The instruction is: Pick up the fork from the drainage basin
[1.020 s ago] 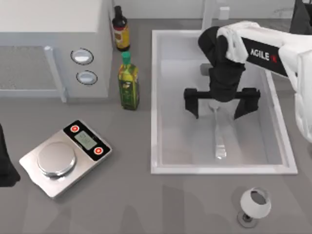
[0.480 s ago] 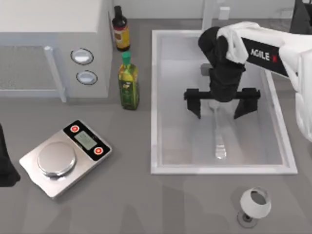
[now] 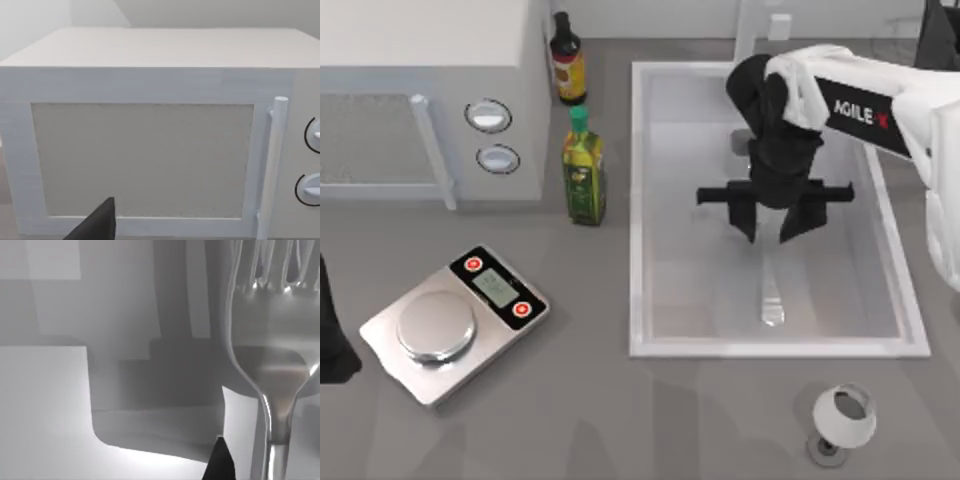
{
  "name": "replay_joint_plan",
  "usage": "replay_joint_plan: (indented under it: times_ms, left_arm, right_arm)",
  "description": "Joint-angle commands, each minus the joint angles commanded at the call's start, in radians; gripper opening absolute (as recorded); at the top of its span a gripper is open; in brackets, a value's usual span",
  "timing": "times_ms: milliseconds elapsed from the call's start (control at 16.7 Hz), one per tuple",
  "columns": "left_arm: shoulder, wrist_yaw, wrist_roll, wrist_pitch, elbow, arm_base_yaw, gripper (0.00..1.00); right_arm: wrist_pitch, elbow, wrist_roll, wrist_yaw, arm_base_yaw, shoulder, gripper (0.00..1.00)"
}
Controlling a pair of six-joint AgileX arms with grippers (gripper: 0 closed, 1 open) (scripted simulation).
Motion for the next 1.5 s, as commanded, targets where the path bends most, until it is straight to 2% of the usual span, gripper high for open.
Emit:
replay_joint_plan:
  times_ms: [60,120,780,960,1320,1500]
  left_arm:
    - [0.0,0.0,0.0,0.0,0.0,0.0,1.0]
    - [0.0,0.0,0.0,0.0,0.0,0.0,1.0]
    - [0.0,0.0,0.0,0.0,0.0,0.0,1.0]
    - [0.0,0.0,0.0,0.0,0.0,0.0,1.0]
    - [0.0,0.0,0.0,0.0,0.0,0.0,1.0]
    - [0.0,0.0,0.0,0.0,0.0,0.0,1.0]
  right_arm:
    - [0.0,0.0,0.0,0.0,0.0,0.0,0.02]
    - [0.0,0.0,0.0,0.0,0.0,0.0,0.0]
    - [-0.049,0.045,-0.009,0.015,-0.004,-0.036,0.0]
    - [-0.177,0.179,-0.008,0.015,-0.003,-0.019,0.0]
    - [-0.54,0.579,-0.009,0.016,-0.004,0.001,0.0]
    - [-0.637,0.677,-0.011,0.016,-0.006,-0.001,0.0]
